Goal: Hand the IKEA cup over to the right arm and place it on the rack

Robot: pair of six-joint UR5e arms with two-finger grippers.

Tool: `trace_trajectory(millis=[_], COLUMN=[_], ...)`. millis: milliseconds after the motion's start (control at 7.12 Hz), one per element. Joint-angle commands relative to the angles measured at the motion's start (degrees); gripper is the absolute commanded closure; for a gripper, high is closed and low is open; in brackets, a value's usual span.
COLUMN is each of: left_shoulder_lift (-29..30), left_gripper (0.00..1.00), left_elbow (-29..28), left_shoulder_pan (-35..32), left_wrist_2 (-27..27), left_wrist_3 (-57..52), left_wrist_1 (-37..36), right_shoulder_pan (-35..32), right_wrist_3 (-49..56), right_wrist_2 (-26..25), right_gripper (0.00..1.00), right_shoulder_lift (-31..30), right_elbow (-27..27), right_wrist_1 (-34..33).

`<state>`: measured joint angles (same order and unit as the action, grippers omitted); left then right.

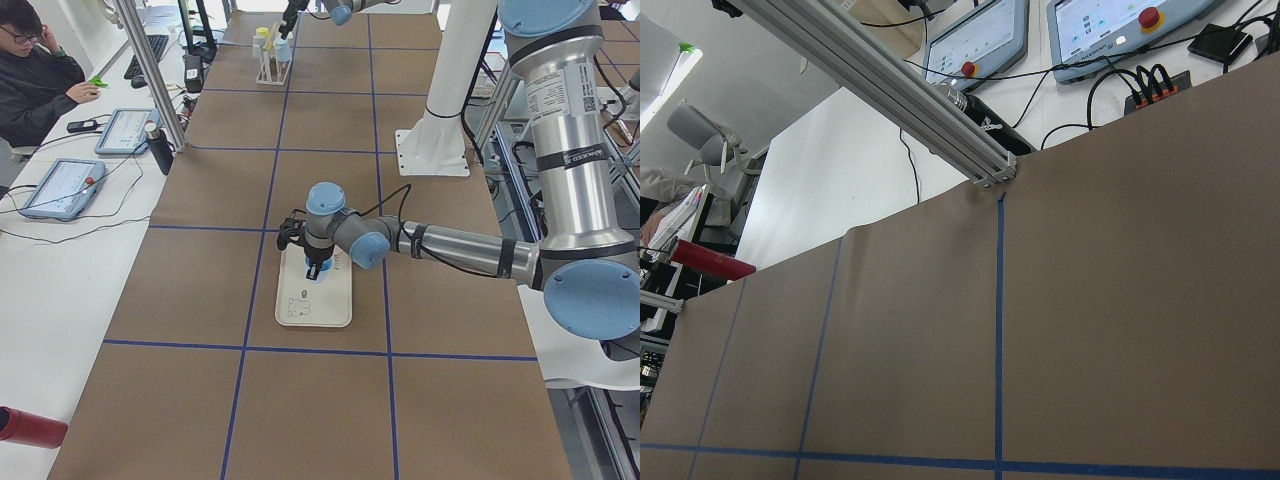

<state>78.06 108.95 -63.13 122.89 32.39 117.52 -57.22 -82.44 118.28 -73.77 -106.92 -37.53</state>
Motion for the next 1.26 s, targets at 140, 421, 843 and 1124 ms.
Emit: trace_trajectory(millis=[140, 421, 843, 1124], left_shoulder_lift=[12.3, 18.2, 23.5, 29.4], left_gripper=[1.00, 1.00, 1.00, 1.00], left_elbow=[0.2, 1.1, -0.1, -0.1], left_shoulder_pan=[-3.2, -3.1, 2.8, 10.0], left_wrist_2=[-4.1, -4.2, -7.6, -18.3], left_wrist_3=[21.6, 39.8, 66.3, 81.2], left_wrist_1=[0.5, 5.4, 21.3, 25.9], right_shoulder_pan=[0.0, 0.0, 1.7, 5.9], right_wrist_3=[-2.9, -3.7, -11.0, -17.5], right_wrist_2=[0.0, -0.1, -5.5, -13.5], right_gripper=[0.00, 0.00, 0.00, 0.00], right_shoulder_lift=[0.0, 0.1, 4.5, 7.7], right_elbow=[0.0, -0.2, -0.7, -0.8], right_wrist_1=[0.0, 0.1, 0.0, 0.1])
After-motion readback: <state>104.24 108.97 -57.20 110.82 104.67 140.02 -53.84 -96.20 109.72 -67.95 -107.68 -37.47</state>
